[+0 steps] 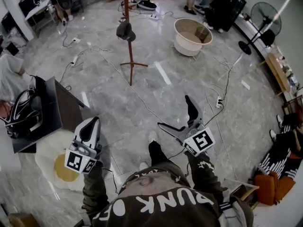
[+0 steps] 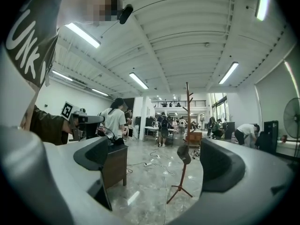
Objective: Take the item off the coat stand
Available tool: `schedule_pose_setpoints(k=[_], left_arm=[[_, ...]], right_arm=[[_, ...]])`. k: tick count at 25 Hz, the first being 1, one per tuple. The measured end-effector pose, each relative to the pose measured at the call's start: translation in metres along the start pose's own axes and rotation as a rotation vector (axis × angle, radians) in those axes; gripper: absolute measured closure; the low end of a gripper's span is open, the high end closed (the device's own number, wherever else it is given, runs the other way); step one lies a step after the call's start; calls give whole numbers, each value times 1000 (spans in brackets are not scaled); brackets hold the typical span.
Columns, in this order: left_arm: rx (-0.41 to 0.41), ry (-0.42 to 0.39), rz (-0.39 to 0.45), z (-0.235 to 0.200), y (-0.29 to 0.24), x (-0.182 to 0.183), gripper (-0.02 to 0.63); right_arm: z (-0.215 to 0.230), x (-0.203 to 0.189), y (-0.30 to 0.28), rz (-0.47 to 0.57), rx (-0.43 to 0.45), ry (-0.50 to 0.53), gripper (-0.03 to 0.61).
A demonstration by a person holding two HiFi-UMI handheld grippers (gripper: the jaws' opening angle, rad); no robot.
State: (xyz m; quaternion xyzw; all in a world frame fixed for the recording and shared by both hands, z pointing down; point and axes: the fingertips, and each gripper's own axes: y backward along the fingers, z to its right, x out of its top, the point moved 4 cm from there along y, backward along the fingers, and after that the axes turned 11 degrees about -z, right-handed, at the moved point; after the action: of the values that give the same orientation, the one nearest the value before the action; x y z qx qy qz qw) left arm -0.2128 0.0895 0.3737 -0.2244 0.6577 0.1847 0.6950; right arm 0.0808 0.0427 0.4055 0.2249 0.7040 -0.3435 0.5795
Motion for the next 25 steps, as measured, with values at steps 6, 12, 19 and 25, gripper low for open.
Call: schedule_pose_setpoints(k=[6,12,19,25], left_arm=[[14,-12,-11,-25,-67,15,609],[14,-41,-24,-47,-133,31,609],[45,-40,-54,-65,-192,37,609],[47,-44,-83,-68,-232,43,609]], right_arm=[[63,5,-47,18,33,-15,-17],[125,8,-85,33,54,-30,-17],[186,8,-119,38,86,-42,-17],[227,8,-136,47,98,-63,-17]])
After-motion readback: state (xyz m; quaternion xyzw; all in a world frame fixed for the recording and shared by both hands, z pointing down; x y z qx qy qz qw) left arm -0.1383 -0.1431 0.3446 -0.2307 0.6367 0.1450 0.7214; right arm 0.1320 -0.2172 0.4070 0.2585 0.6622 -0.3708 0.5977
